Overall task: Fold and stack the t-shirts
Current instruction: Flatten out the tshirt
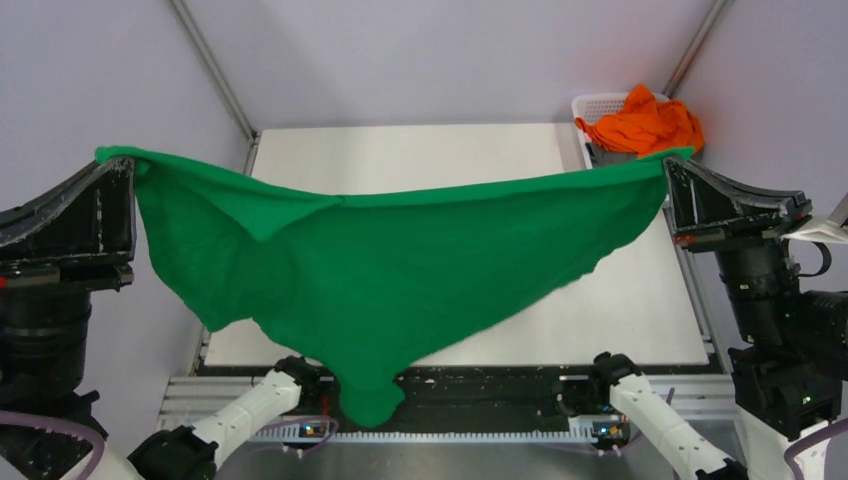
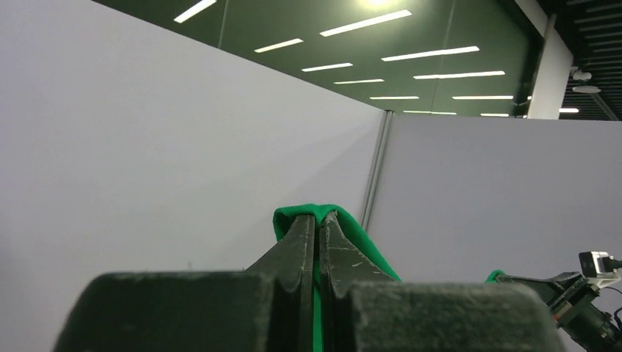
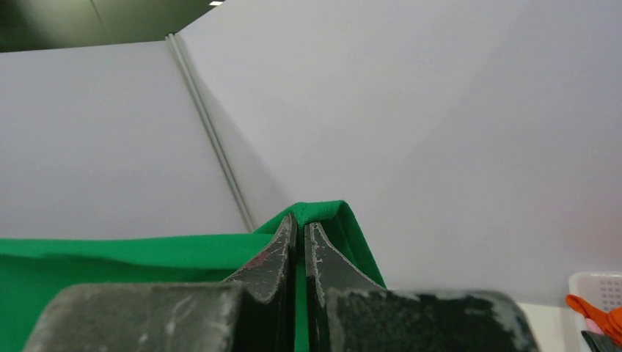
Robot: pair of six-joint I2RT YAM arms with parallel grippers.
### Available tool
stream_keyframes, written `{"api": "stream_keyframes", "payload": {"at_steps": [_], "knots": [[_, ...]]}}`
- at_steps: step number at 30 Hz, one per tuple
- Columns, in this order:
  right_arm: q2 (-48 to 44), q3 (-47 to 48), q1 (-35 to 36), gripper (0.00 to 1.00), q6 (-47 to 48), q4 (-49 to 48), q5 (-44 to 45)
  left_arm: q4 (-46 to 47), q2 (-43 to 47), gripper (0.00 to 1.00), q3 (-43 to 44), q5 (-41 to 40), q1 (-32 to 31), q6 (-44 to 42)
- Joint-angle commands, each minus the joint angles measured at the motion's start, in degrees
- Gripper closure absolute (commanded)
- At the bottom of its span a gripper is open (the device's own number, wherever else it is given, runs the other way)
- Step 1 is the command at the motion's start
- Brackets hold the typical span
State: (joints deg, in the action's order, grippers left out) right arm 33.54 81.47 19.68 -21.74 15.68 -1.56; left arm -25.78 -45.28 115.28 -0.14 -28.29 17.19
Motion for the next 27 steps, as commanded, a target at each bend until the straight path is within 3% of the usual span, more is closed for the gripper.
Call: {"api": "stream_keyframes", "payload": {"at_steps": [1,6,15,17,22,27], "knots": [[1.4,0.5,-0.4,1.0,1.9,0.1,-0.1,1.5,-7.0,1.0,0.9,-2.1,0.0,-4.0],[3.7,-3.1,-0.4,1.0,2.9,0.2,9.2,2.8,-11.6,1.0,-3.5,-12.5,-0.1,-6.8],[13.3,-19.8,-0.4,1.0,1.7,-7.7,34.9,13.0,-23.4,0.99,-22.1,-34.1,0.8,-11.0],[18.7,-23.7,-0.4,1.0,1.0,-9.5,36.1,13.6,-28.7,0.99,-25.6,-33.6,3.0,-9.4],[40.9,-26.7,-2.6,1.0,-1.1,-17.8,34.1,15.1,-50.7,1.0,-25.6,-20.7,11.6,-2.5],[66.2,-15.6,-4.3,1.0,2.0,-23.2,31.5,2.5,-77.6,1.0,-3.8,-18.9,14.0,0.8]]}}
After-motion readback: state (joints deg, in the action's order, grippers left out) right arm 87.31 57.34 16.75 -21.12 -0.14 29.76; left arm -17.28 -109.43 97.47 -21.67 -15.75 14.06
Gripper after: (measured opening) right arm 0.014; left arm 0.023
